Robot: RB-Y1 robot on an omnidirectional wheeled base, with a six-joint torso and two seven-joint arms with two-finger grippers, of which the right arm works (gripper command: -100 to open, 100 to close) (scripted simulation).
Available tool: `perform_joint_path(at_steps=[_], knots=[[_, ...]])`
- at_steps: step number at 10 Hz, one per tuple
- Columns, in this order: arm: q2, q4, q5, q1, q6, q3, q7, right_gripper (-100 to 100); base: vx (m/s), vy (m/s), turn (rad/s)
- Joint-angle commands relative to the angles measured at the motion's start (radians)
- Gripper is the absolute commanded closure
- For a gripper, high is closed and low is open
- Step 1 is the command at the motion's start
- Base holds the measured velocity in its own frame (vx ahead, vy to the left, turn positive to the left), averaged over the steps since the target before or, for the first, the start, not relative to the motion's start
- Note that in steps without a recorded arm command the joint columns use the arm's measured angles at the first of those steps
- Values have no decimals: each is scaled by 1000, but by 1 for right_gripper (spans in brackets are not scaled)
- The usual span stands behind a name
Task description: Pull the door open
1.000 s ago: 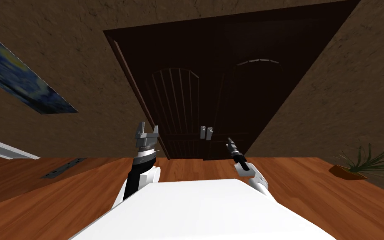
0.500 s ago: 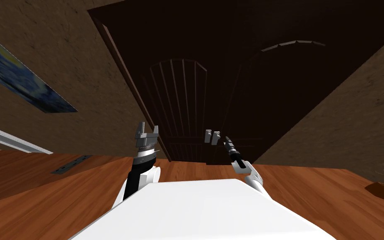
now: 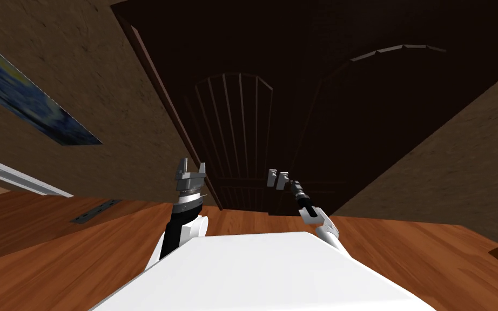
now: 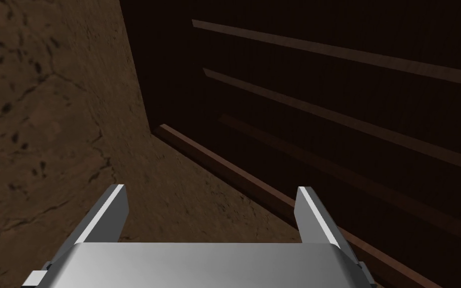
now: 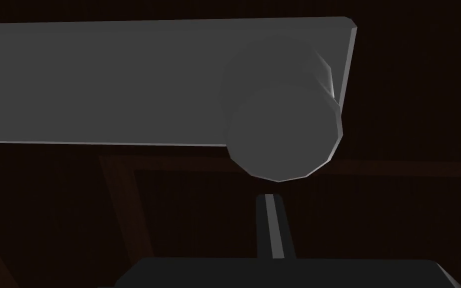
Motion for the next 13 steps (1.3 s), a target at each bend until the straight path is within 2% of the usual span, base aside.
perform_joint_path(at_steps=[1, 3, 4, 7, 10, 11, 12, 13], knots=[[0, 0, 0, 1, 0, 0, 0, 100, -21, -7, 4], [0, 0, 0, 1, 0, 0, 0, 100, -5, -1, -1], [-8, 1, -1, 13, 2, -8, -4, -100, -104, -44, -117], [-11, -9, 3, 22, -2, 2, -16, -100, -166, -64, -15], [-4, -31, 11, 23, -12, 35, -34, -100, -189, 67, 70], [-6, -20, 9, 21, -13, 25, -27, -100, -79, 44, 18], [-19, -6, 3, 33, -5, -2, -22, -100, -30, -36, -169], [-20, -5, 2, 34, -4, -5, -21, -100, -25, -69, -145]])
